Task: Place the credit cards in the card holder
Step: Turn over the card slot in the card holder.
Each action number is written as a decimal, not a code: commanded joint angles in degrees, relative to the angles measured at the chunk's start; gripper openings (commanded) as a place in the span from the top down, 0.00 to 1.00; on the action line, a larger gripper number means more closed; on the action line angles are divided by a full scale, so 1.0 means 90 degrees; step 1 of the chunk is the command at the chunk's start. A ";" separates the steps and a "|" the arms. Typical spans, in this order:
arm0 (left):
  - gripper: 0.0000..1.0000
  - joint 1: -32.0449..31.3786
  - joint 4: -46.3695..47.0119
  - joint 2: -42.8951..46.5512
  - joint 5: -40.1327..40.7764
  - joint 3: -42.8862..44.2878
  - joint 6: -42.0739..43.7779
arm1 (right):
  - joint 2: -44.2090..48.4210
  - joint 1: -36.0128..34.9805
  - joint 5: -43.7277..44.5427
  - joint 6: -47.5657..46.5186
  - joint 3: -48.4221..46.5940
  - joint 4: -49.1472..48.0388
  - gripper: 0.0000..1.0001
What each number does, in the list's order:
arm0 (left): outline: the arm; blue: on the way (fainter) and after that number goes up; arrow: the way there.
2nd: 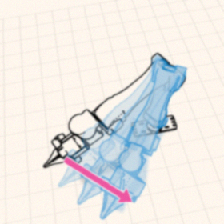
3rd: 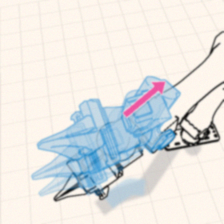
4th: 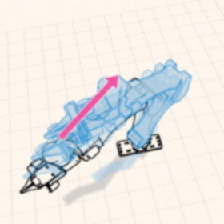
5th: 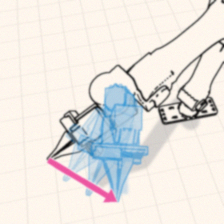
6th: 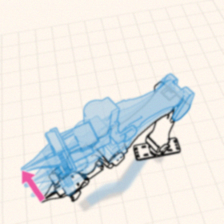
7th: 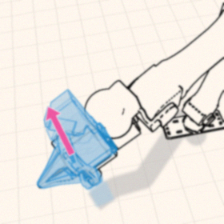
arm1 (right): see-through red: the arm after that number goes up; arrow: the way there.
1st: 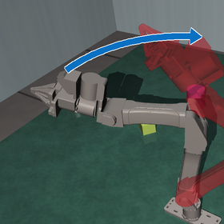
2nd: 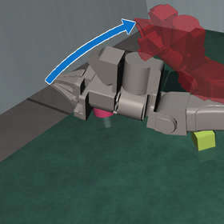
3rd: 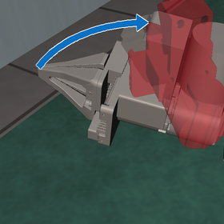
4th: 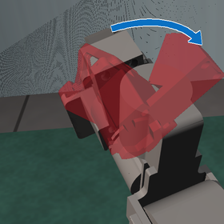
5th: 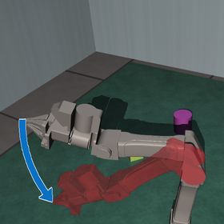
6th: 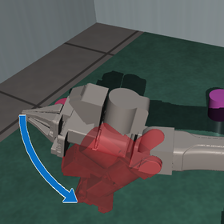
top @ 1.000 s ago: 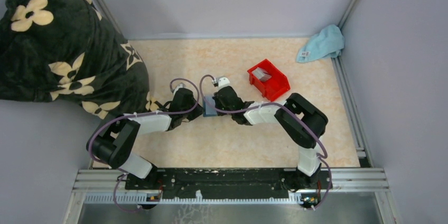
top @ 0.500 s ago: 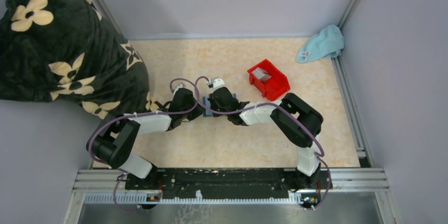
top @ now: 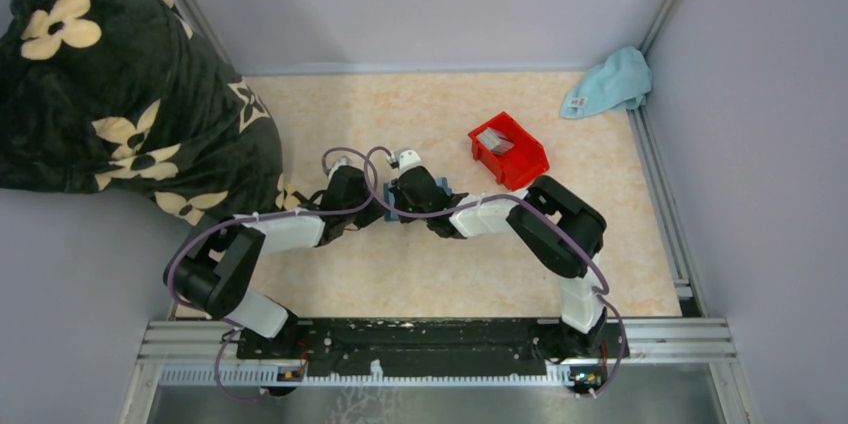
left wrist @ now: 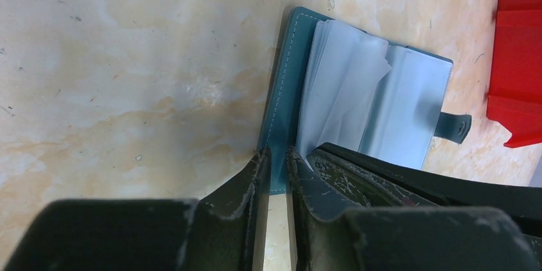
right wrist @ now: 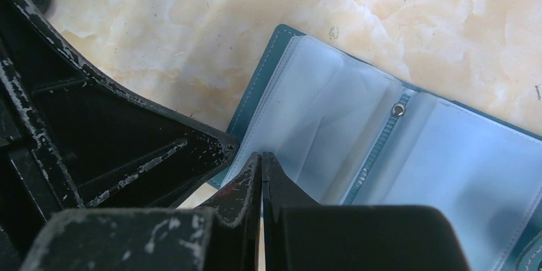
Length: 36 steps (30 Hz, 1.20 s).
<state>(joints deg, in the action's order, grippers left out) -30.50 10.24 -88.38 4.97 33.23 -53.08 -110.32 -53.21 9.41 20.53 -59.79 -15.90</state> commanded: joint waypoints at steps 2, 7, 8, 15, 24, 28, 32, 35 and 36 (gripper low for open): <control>0.75 -0.0034 -0.1913 -0.0197 0.0412 -0.0264 0.0281 | -0.0145 -0.0058 0.0020 -0.0084 -0.0173 -0.0052 1.00; 0.73 -0.0029 -0.2387 0.0469 0.0831 -0.0103 0.0319 | -0.0173 -0.0059 0.0014 -0.0084 -0.0174 -0.0068 1.00; 0.72 -0.0034 -0.2450 0.0588 0.0877 -0.0075 0.0327 | -0.0181 -0.0060 0.0004 -0.0079 -0.0176 -0.0069 1.00; 0.71 -0.0029 -0.2100 0.1151 0.0624 -0.0161 0.0389 | -0.0164 -0.0055 -0.0016 -0.0065 -0.0134 -0.0070 1.00; 0.70 -0.0029 -0.2404 0.1303 0.0854 -0.0053 0.0343 | -0.0146 -0.0057 -0.0102 -0.0050 -0.0078 -0.0136 1.00; 0.70 -0.0029 -0.2236 0.1488 0.0795 -0.0123 0.0286 | -0.0137 -0.0055 -0.0194 -0.0032 -0.0061 -0.0152 1.00; 0.69 -0.0038 -0.2197 0.1676 0.0814 -0.0045 0.0281 | -0.0129 -0.0090 -0.0295 -0.0016 -0.0046 -0.0172 1.00; 0.69 -0.0044 -0.2105 0.1667 0.0766 0.0033 0.0295 | -0.0126 -0.0172 -0.0304 -0.0010 -0.0056 -0.0209 1.00; 0.69 -0.0039 -0.2062 0.1634 0.0734 0.0051 0.0293 | -0.0129 -0.0205 -0.0306 0.0001 -0.0060 -0.0222 1.00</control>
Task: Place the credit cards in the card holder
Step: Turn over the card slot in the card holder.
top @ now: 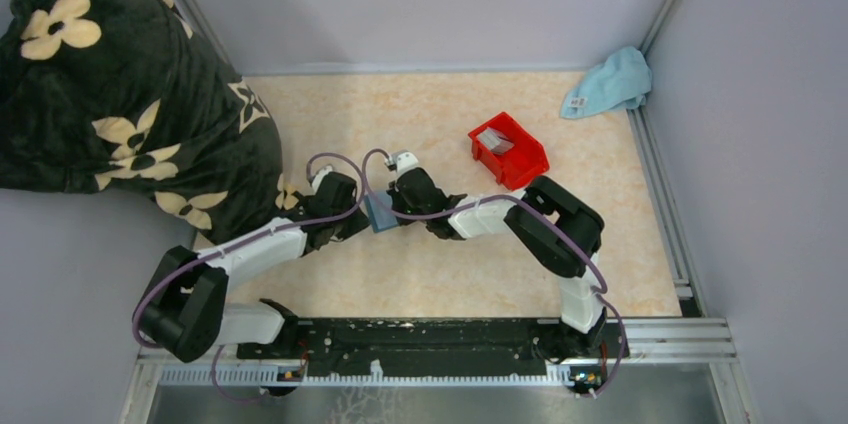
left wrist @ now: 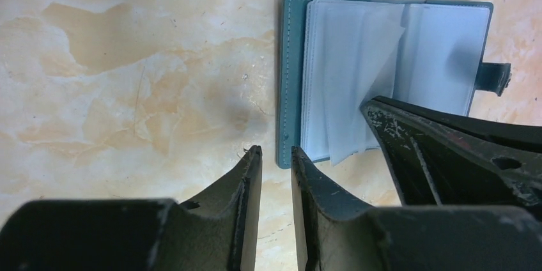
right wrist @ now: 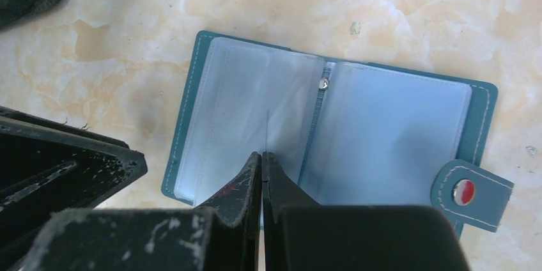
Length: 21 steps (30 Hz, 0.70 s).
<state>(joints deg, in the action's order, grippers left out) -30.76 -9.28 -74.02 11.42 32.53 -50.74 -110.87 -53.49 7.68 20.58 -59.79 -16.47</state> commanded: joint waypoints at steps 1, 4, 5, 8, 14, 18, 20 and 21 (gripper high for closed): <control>0.69 -0.0010 0.0161 -0.0011 -0.0023 0.0143 0.0037 | -0.0052 -0.0194 -0.0119 0.0006 -0.0070 -0.0152 1.00; 0.69 -0.0019 0.0314 -0.0235 -0.0146 0.0197 -0.0007 | -0.0034 -0.0270 -0.0112 0.0027 -0.0088 -0.0126 1.00; 0.69 -0.0019 0.0376 -0.0310 -0.0182 0.0211 -0.0030 | -0.0036 -0.0288 -0.0103 0.0035 -0.0086 -0.0124 1.00; 0.69 -0.0046 0.0538 -0.0480 -0.0246 0.0241 -0.0086 | -0.0027 -0.0325 -0.0082 0.0064 -0.0069 -0.0138 1.00; 0.69 -0.0068 0.0698 -0.0754 -0.0216 0.0416 -0.0146 | -0.0019 -0.0335 -0.0087 0.0096 -0.0060 -0.0170 1.00; 0.69 -0.0078 0.0722 -0.0943 -0.0196 0.0565 -0.0179 | -0.0014 -0.0337 -0.0081 0.0096 -0.0053 -0.0173 1.00; 0.69 -0.0087 0.0745 -0.0965 -0.0195 0.0588 -0.0205 | -0.0015 -0.0336 -0.0099 0.0096 -0.0039 -0.0179 1.00; 0.69 -0.0096 0.0757 -0.0974 -0.0190 0.0598 -0.0207 | -0.0013 -0.0337 -0.0104 0.0096 -0.0043 -0.0189 1.00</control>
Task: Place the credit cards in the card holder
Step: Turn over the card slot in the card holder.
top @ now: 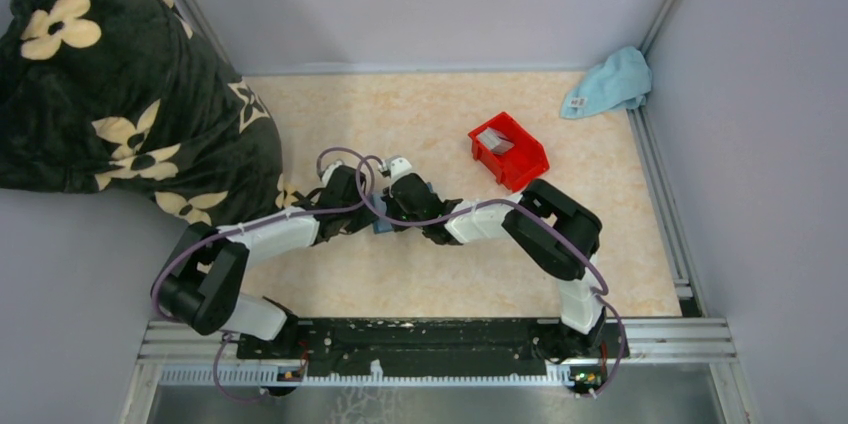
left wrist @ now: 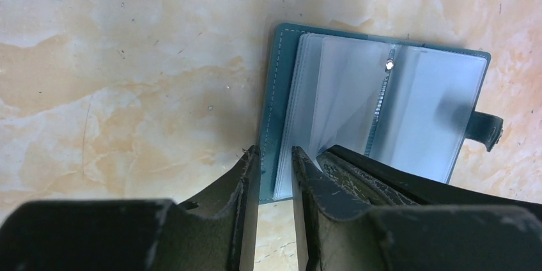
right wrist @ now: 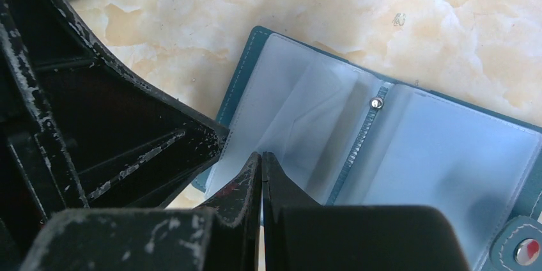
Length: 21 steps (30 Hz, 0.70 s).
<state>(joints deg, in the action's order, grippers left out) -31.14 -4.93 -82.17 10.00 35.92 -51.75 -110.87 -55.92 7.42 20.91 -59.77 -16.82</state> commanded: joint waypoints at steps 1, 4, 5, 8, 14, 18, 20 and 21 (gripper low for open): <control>0.69 -0.0066 0.0262 -0.0076 -0.0018 0.0233 -0.0099 | -0.0015 -0.0072 -0.0074 0.0060 -0.0032 -0.0152 1.00; 0.69 -0.0094 0.0103 -0.0063 0.0049 0.0294 -0.0100 | -0.0012 -0.0066 -0.0046 0.0060 -0.0016 -0.0172 1.00; 0.69 -0.0100 0.0075 -0.0034 0.0089 0.0281 -0.0107 | -0.0016 -0.0067 -0.0035 0.0060 -0.0010 -0.0178 1.00; 0.69 -0.0107 0.0024 0.0077 0.0118 0.0219 -0.0117 | -0.0020 -0.0067 -0.0024 0.0060 0.0000 -0.0185 1.00; 0.70 -0.0124 0.0027 0.0494 0.0181 0.0074 -0.0166 | -0.0069 -0.0066 -0.0004 0.0060 -0.0022 -0.0172 1.00; 0.70 -0.0134 0.0030 0.0548 0.0177 0.0109 -0.0127 | -0.0065 -0.0066 0.0013 0.0055 -0.0001 -0.0161 1.00; 0.70 -0.0144 0.0027 0.0489 0.0168 0.0128 -0.0117 | -0.0054 -0.0066 0.0015 0.0060 0.0000 -0.0162 1.00; 0.71 -0.0144 0.0036 0.0434 0.0162 0.0143 -0.0099 | -0.0044 -0.0066 0.0012 0.0060 0.0000 -0.0164 1.00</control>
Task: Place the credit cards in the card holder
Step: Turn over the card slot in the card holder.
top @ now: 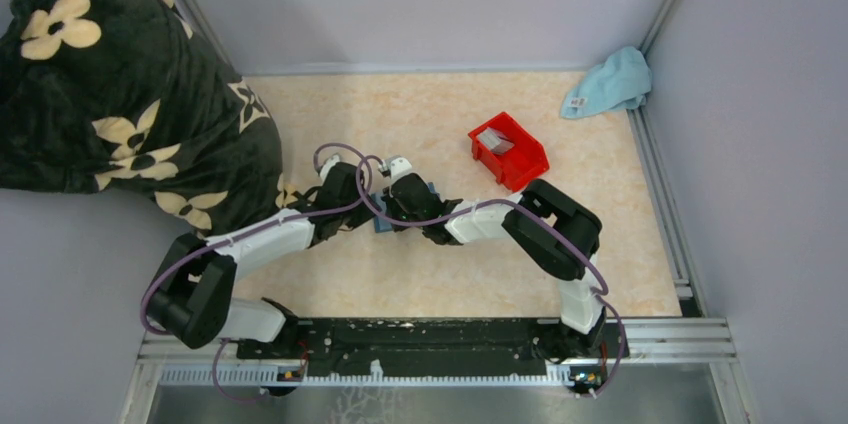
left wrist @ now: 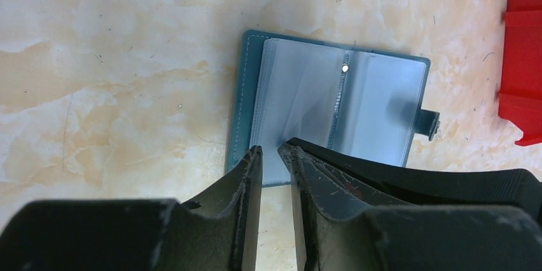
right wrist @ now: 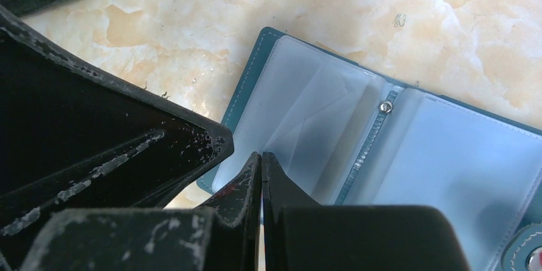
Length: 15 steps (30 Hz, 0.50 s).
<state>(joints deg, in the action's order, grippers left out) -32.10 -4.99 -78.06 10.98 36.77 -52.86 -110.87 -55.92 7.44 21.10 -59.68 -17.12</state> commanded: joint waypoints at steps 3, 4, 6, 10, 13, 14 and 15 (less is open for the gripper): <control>0.71 -0.0052 0.0044 -0.0229 0.0030 0.0068 0.0055 | -0.0016 -0.0066 0.0006 0.0038 0.0005 -0.0133 1.00; 0.71 -0.0056 0.0033 -0.0291 0.0035 0.0074 0.0061 | -0.0008 -0.0071 0.0005 0.0038 0.0007 -0.0143 1.00; 0.71 -0.0065 0.0030 -0.0410 0.0057 0.0074 0.0053 | 0.0004 -0.0071 0.0000 0.0038 0.0019 -0.0147 1.00; 0.71 -0.0072 0.0076 -0.0632 0.0086 0.0100 0.0063 | 0.0016 -0.0066 -0.0026 0.0033 0.0024 -0.0157 1.00; 0.71 -0.0084 -0.0025 -0.0839 0.0170 0.0204 0.0080 | 0.0044 -0.0066 -0.0036 0.0038 0.0053 -0.0166 1.00; 0.71 -0.0091 -0.0101 -0.0963 0.0208 0.0253 0.0085 | 0.0064 -0.0066 -0.0046 0.0038 0.0066 -0.0175 1.00; 0.71 -0.0100 -0.0167 -0.1048 0.0230 0.0302 0.0094 | 0.0086 -0.0066 -0.0051 0.0038 0.0077 -0.0170 1.00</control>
<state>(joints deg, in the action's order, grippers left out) -32.51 -4.91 -84.12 11.40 37.54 -52.84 -110.87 -55.92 7.42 21.10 -59.66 -17.17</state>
